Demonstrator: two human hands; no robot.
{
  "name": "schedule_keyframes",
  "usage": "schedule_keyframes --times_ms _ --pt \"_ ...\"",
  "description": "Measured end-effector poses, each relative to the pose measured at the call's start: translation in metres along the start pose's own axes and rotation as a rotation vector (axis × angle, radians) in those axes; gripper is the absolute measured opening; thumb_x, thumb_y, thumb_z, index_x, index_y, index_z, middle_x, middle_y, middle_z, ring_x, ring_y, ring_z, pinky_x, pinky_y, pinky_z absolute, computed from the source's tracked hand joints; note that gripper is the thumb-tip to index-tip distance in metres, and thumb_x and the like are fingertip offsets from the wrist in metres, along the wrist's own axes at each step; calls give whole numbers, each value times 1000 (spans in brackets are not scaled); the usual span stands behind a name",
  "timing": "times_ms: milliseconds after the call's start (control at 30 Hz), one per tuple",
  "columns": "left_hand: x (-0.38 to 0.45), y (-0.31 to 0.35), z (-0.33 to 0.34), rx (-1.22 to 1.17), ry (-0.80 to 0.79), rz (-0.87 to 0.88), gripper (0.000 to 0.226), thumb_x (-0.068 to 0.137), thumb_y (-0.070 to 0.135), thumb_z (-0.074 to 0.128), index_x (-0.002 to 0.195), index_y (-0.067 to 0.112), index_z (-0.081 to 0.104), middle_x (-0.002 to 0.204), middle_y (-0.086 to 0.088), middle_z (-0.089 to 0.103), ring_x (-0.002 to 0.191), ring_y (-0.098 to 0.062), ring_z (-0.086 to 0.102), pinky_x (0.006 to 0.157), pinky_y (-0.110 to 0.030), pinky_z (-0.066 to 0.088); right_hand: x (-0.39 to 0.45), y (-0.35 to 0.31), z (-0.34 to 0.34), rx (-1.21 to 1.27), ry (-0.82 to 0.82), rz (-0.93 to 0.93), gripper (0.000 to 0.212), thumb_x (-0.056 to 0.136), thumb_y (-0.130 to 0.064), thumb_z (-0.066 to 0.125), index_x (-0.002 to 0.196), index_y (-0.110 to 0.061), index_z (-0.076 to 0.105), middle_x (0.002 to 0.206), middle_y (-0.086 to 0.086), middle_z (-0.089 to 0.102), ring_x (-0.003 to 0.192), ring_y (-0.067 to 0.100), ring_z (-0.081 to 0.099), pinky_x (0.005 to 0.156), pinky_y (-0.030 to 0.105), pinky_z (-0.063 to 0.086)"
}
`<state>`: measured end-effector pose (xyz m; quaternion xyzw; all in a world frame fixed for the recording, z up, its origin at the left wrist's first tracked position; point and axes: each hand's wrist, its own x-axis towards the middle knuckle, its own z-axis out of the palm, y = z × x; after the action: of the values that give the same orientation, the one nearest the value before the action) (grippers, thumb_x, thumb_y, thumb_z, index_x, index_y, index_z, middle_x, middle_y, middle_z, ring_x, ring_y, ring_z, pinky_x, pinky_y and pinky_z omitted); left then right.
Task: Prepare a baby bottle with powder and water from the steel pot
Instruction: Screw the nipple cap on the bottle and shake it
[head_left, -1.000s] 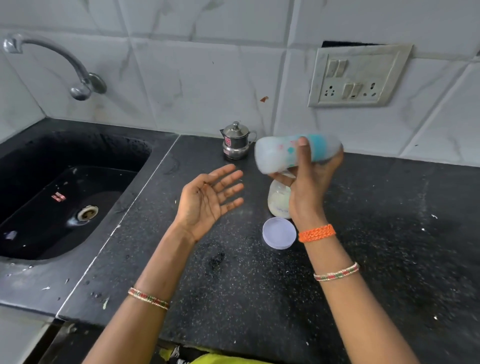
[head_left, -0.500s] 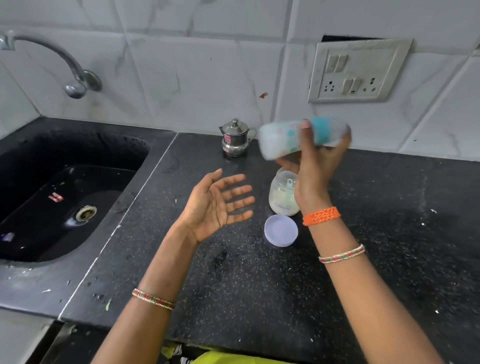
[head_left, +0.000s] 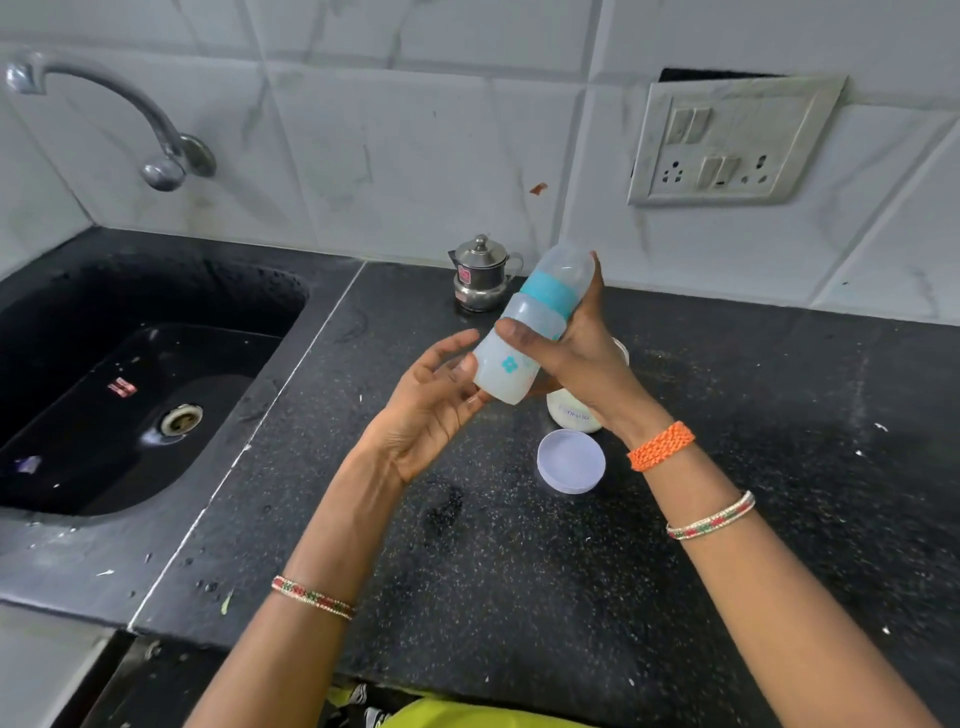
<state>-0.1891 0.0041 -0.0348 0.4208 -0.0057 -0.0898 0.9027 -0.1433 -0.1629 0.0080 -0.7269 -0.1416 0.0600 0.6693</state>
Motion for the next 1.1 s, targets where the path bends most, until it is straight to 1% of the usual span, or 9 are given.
schedule_keyframes --times_ms 133,233,367,500,600,733,867,967,1100 --pt "2 7 -1 -18 8 80 58 70 28 80 121 14 56 103 -2 65 90 -16 64 82 -32 56 8 -13 -5 285 239 -82 62 73 -19 76 121 -15 37 102 -2 60 89 13 67 50 34 58" --pt "0 13 -13 -23 84 109 39 89 22 55 127 15 53 104 2 64 88 -14 63 78 -32 55 10 -15 -14 741 508 -221 47 82 -19 73 116 -19 40 108 1 65 97 19 67 58 44 59" --pt "2 12 -16 -3 94 31 32 89 16 51 121 17 58 103 3 65 85 -14 65 72 -33 56 -8 -19 -7 303 33 -189 72 48 -38 90 106 -22 50 87 -12 70 84 8 67 62 32 58" --pt "4 7 -11 -28 50 24 29 89 15 50 115 17 61 99 4 66 83 -14 64 74 -33 56 -3 -15 -8 649 354 -309 65 65 -26 85 114 -15 45 94 -9 67 86 9 68 60 37 58" --pt "3 3 -6 20 18 -14 37 82 17 56 119 13 59 97 2 66 84 -15 61 76 -35 53 -10 -14 -5 233 16 -245 71 52 -18 90 110 -19 49 93 -12 68 87 4 67 70 26 57" --pt "2 5 -3 155 48 -44 28 89 19 53 116 15 59 95 4 68 81 -14 62 75 -35 53 -5 -2 -11 391 265 -212 64 66 -19 79 118 -7 44 97 -6 67 87 10 68 62 29 57" --pt "-5 2 2 313 -24 -339 42 94 39 45 127 14 54 115 -9 63 91 -22 65 78 -40 55 -10 12 -8 92 -44 -105 82 60 -15 85 129 -9 41 107 0 64 93 5 66 71 25 56" --pt "-8 0 5 96 -75 -395 48 95 39 45 133 10 47 129 -21 56 96 -31 66 75 -38 59 -16 20 -7 142 -152 -20 98 61 -41 85 139 -15 33 128 12 58 114 18 62 79 29 56" --pt "-8 -3 -1 -101 -20 -343 61 84 31 64 136 6 44 143 -24 41 106 -38 61 82 -42 57 -13 8 -9 38 -193 99 97 58 -82 55 138 -30 34 135 4 52 119 18 57 79 28 57"
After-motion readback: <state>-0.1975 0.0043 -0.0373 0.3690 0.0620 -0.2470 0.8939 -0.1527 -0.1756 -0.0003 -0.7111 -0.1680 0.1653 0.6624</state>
